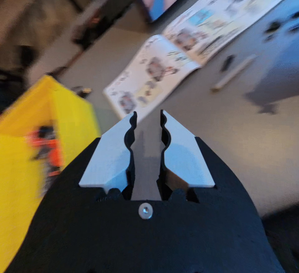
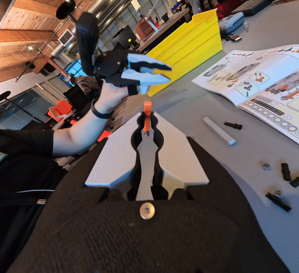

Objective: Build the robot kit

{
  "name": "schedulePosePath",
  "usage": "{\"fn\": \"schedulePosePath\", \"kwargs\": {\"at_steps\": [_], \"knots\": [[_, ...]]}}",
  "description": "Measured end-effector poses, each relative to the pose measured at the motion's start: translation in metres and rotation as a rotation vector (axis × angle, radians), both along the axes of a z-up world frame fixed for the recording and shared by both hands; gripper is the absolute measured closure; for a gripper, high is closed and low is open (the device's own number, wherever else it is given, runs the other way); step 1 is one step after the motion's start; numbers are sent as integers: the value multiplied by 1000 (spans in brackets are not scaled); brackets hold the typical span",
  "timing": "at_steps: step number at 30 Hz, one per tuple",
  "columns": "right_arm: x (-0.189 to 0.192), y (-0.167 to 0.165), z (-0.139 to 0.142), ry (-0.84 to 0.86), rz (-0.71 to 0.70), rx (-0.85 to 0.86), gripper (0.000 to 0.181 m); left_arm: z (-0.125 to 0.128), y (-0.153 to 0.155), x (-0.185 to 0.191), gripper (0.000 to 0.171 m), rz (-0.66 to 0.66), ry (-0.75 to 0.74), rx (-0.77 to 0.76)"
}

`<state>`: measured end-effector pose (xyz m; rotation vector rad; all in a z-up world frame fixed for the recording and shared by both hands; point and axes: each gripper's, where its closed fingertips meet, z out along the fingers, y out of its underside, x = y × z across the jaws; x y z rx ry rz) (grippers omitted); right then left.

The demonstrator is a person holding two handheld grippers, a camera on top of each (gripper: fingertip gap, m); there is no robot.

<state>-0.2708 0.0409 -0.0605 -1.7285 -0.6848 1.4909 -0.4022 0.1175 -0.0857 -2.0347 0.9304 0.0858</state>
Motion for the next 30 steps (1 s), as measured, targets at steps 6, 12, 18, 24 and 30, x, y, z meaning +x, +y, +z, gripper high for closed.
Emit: {"fn": "schedulePosePath", "kwargs": {"at_steps": [6,12,18,24,30], "knots": [[6,2,3,11,-23,2,177,35,24,-43,134,154,690,178],[8,3,2,7,-29,0,177,51,20,-43,131,147,972,276],[7,5,-3,-18,-37,-6,177,44,15,-37,128,119,1032,261],[9,8,-7,-45,-54,-11,177,35,16,-31,129,101,1063,252],[13,11,-10,-66,-75,-24,177,23,16,-28,129,96,1073,210]]}}
